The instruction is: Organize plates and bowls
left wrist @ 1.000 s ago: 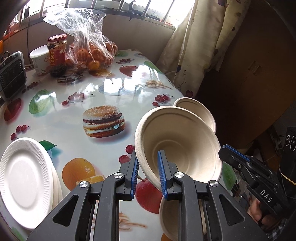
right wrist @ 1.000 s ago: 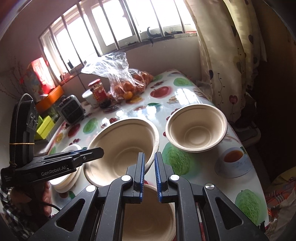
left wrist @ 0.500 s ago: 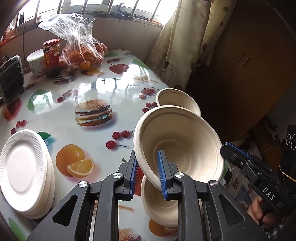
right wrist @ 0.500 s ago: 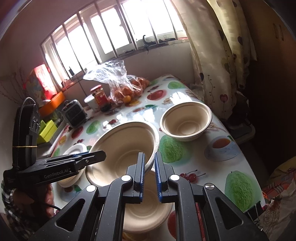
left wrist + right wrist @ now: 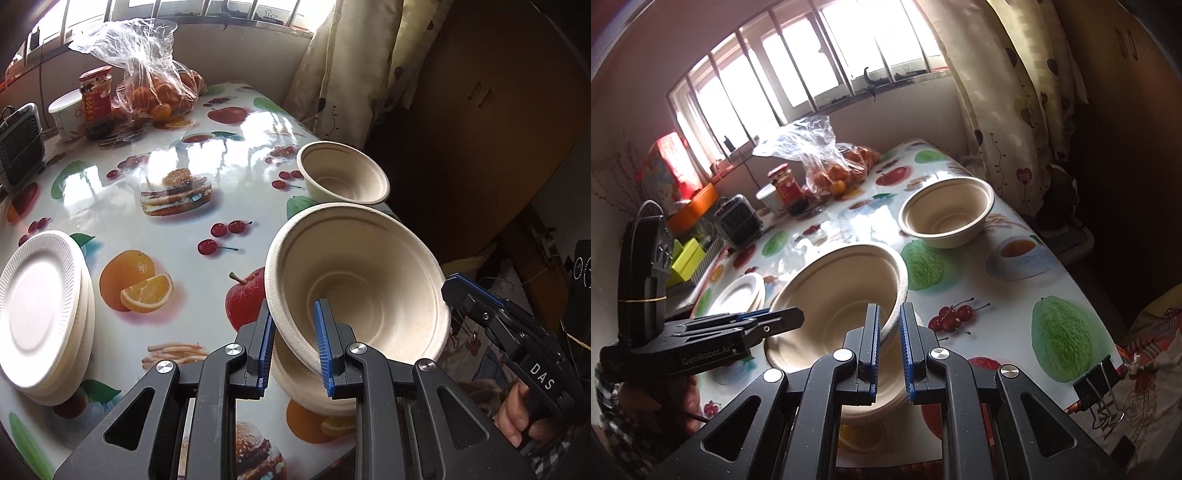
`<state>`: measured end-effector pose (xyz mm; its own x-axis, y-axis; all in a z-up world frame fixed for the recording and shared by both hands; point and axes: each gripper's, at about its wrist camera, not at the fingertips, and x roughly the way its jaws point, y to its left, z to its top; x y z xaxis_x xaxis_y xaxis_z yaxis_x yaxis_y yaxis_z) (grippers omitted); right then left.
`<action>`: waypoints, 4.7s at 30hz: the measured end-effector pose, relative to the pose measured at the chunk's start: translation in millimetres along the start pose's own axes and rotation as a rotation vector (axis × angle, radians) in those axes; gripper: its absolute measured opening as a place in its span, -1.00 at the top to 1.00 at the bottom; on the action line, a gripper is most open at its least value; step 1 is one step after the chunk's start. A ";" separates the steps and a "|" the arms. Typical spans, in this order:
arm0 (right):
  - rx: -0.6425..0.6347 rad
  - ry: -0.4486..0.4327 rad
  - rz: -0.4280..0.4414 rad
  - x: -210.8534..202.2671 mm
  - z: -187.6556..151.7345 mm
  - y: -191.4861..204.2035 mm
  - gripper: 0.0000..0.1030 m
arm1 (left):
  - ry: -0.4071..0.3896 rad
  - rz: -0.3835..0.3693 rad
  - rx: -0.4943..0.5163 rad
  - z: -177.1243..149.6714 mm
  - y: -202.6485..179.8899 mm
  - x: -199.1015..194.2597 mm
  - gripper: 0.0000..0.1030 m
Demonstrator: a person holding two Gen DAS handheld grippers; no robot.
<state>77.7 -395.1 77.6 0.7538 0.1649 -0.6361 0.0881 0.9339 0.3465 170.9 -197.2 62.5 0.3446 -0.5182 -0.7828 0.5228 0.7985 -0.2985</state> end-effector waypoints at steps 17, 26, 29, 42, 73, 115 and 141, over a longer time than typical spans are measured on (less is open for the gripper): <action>0.017 0.040 -0.012 6.4 -22.9 -8.9 0.78 | 0.044 0.034 0.020 -18.4 -3.9 12.1 0.58; 0.019 0.052 -0.015 10.4 -26.7 -8.2 0.78 | 0.054 0.048 0.020 -20.7 -3.9 14.1 0.58; 0.020 0.053 -0.015 11.3 -26.9 -7.7 0.78 | 0.057 0.058 0.026 -20.3 -4.7 15.6 0.58; 0.021 0.059 -0.020 15.1 -31.7 -8.6 0.78 | 0.064 0.088 0.050 -21.0 -9.0 17.0 0.50; 0.023 0.053 -0.015 18.0 -29.7 -10.7 0.74 | 0.059 0.069 0.057 -17.3 -13.0 18.2 0.11; 0.018 -0.027 -0.190 60.5 68.8 -77.7 0.18 | -0.034 -0.003 0.108 127.4 -4.0 74.1 0.03; 0.049 0.036 -0.138 115.1 81.1 -94.3 0.41 | 0.104 -0.072 0.058 149.2 6.4 143.9 0.51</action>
<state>208.9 -489.9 27.7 0.7085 0.0482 -0.7040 0.2217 0.9320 0.2869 340.1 -312.3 29.4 0.2237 -0.5369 -0.8135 0.5882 0.7398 -0.3265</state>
